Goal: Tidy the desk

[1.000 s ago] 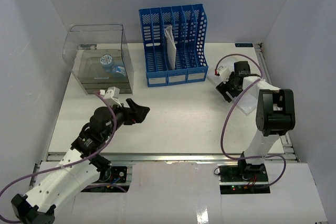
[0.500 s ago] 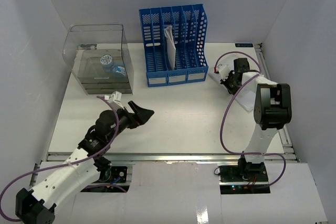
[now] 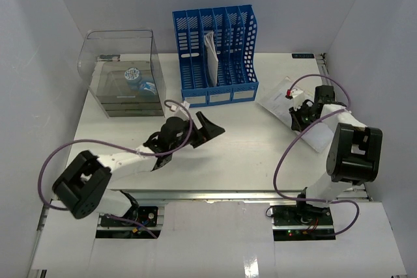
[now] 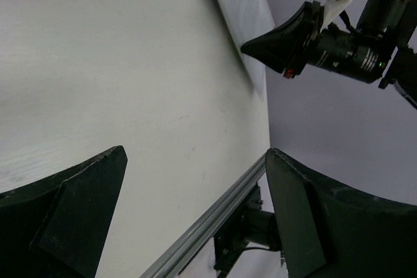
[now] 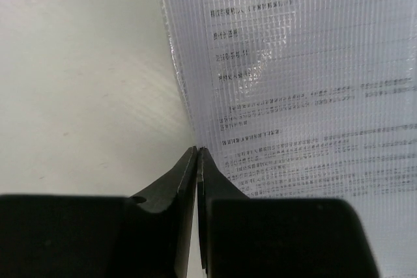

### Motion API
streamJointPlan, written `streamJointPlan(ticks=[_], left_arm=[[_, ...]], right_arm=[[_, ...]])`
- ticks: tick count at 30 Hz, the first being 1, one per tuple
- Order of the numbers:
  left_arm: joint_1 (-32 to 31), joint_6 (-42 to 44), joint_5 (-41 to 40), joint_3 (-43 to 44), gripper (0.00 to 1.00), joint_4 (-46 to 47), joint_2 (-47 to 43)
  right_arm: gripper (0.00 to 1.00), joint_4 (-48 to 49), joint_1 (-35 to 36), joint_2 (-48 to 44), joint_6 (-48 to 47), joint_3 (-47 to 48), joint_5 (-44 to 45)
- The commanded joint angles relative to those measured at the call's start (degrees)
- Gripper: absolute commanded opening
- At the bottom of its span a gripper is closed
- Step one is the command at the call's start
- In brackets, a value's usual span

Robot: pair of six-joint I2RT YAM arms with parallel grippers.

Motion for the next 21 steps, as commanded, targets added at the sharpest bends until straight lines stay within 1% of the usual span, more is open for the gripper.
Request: streamJointPlan(ticks=[1, 5, 10, 15, 21], left_arm=[[-2.59, -3.21, 1.08, 10.53, 0.98, 10.21, 11.59], [-3.70, -6.03, 2.51, 19.15, 0.98, 11.72, 22.00], [-3.76, -7.99, 3.64, 28.43, 0.98, 9.50, 32.69], [-3.76, -9.70, 5.61, 37.39, 0.98, 7.84, 40.02], [-3.76, -11.24, 7.39, 43.04, 0.98, 6.89, 44.48]], right_arm=[[0.08, -5.71, -0.04, -9.70, 1.52, -2.49, -8.95], [0.08, -7.04, -0.63, -15.01, 1.52, -4.39, -11.85], [0.08, -10.52, -0.69, -20.86, -0.63, -7.12, -15.06], [0.08, -14.35, -0.69, -24.72, -4.98, -9.83, -16.33], [0.08, -18.85, -0.69, -27.37, -10.21, -11.02, -16.00]])
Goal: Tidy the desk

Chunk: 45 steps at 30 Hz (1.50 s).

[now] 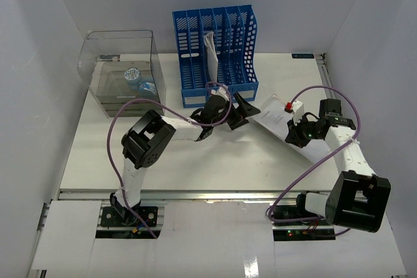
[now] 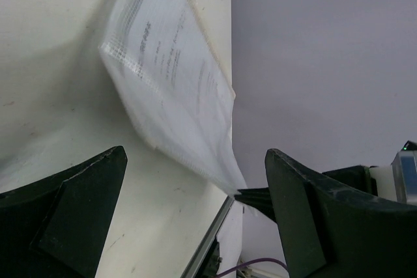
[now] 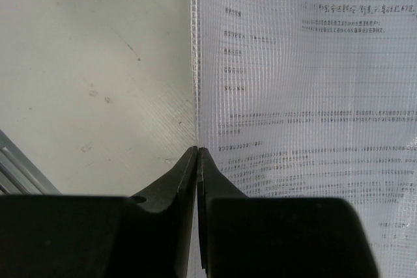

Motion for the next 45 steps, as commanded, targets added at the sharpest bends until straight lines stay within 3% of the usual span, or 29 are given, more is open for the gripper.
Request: streamJointPlan(ticks=[1, 7, 18, 23, 24, 26, 27, 28, 31, 36, 45], left_arm=[[-0.12, -1.55, 2.70, 5.68, 0.98, -1.71, 1.58], [-0.12, -2.03, 7.13, 7.85, 0.94, -4.51, 4.50], [-0.16, -0.14, 16.47, 11.37, 0.43, -5.99, 6.72], [-0.39, 4.55, 19.60, 13.34, 0.08, -8.60, 3.94], [-0.39, 5.82, 19.82, 13.23, 0.04, -9.74, 2.09], [-0.39, 8.67, 19.93, 12.57, 0.00, -12.25, -1.04], [-0.39, 10.75, 19.72, 12.29, 0.00, -13.79, -2.79], [-0.42, 13.05, 19.33, 12.03, 0.00, -15.54, -4.84], [-0.87, 19.74, 17.06, 11.78, 0.00, -19.87, -10.86], [-1.18, 33.79, 11.51, 15.46, 0.00, -33.08, -20.21], [-1.11, 52.68, -7.68, 36.02, 0.00, -56.55, -28.13]], right_arm=[[0.08, -4.93, -0.29, -3.04, -5.49, -0.68, -2.48], [0.08, -6.91, -0.32, -6.55, -7.70, -1.02, -4.97], [0.08, -10.59, -0.32, -13.25, -15.32, -3.24, -7.77], [0.10, -12.46, -0.32, -16.08, -18.29, -3.83, -7.06], [0.14, -13.17, -0.32, -16.52, -18.56, -3.55, -6.73], [0.32, -13.51, -0.32, -17.95, -18.04, -2.75, -5.46], [0.54, -12.86, -0.32, -18.99, -17.50, -2.31, -4.92], [0.67, -12.39, -0.32, -20.03, -16.61, -1.69, -4.52], [0.84, -9.51, -0.37, -22.66, -10.53, 1.09, -3.65], [0.90, -2.81, -0.68, -24.19, 1.11, 7.18, -1.84], [0.98, 8.40, -0.91, -24.36, 13.33, 5.86, -0.02]])
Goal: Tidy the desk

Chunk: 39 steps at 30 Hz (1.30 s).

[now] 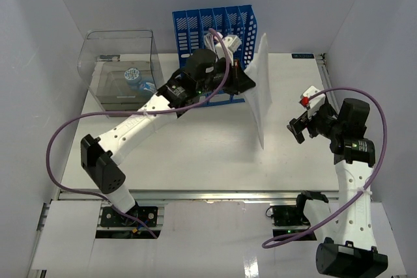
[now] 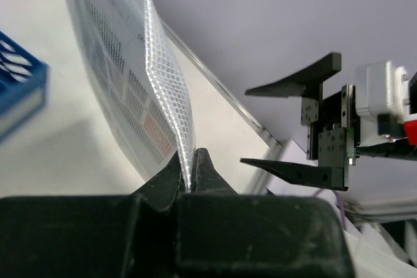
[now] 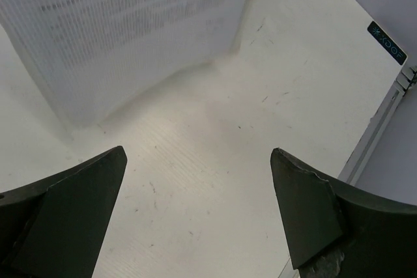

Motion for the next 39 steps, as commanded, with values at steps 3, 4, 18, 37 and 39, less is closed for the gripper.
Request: streamJointPlan(ticks=[3, 4, 18, 37, 39], left_arm=[[0.29, 16.41, -18.58, 19.78, 0.00, -16.17, -4.95], [0.29, 17.94, -20.65, 23.20, 0.00, -17.58, -4.72], [3.04, 40.50, -38.53, 37.34, 0.00, -18.83, -2.23], [12.47, 36.23, -33.90, 27.80, 0.00, -15.35, 0.51], [12.42, 34.96, -32.86, 25.93, 0.00, -14.87, 0.24]], right_arm=[[0.98, 8.21, -0.20, 0.61, 10.23, -3.94, -1.96], [0.98, 8.69, -0.20, 0.68, 11.05, -4.91, -2.71], [0.98, 16.86, -0.25, 0.37, 15.36, -14.51, -5.59], [0.98, 18.71, -0.25, 0.47, 15.98, -16.74, -7.37], [0.98, 18.71, -0.29, 0.42, 15.90, -16.78, -7.30]])
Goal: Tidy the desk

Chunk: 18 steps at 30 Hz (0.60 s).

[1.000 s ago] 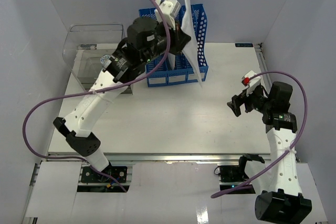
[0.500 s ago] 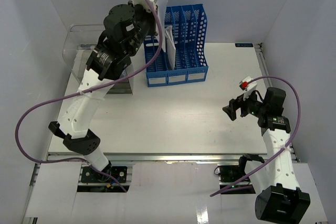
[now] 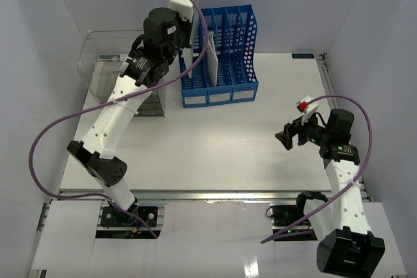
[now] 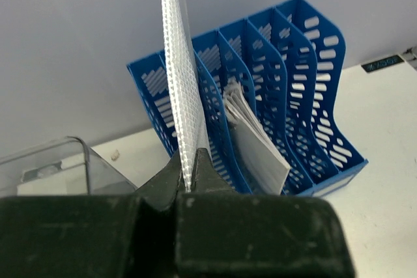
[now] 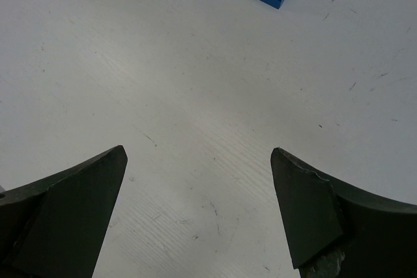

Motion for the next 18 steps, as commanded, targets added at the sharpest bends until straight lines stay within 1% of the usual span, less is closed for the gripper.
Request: streamJointPlan(ticks=[1, 5, 8, 14, 18], left_arm=[[0.11, -3.43, 3.16, -2.58, 0.00, 3.96, -1.87], [0.15, -6.39, 4.69, -5.28, 0.00, 4.83, -2.10], [0.11, -6.87, 4.97, -6.95, 0.00, 6.19, -1.43], [0.36, -6.40, 4.18, -3.67, 0.00, 6.60, 2.86], [0.71, -6.15, 3.48, -2.94, 0.00, 7.33, 4.50]], right_arm=[[0.98, 2.36, -0.23, -0.60, 0.53, -0.14, -1.26], [0.98, 2.44, -0.20, -0.55, 0.69, -0.14, -1.42], [0.98, 2.39, -0.23, -0.65, 0.73, -0.20, -1.35], [0.98, 2.36, -0.15, -1.13, 0.40, -0.67, -0.78], [0.98, 2.37, -0.23, -0.96, 0.46, -0.58, -1.07]])
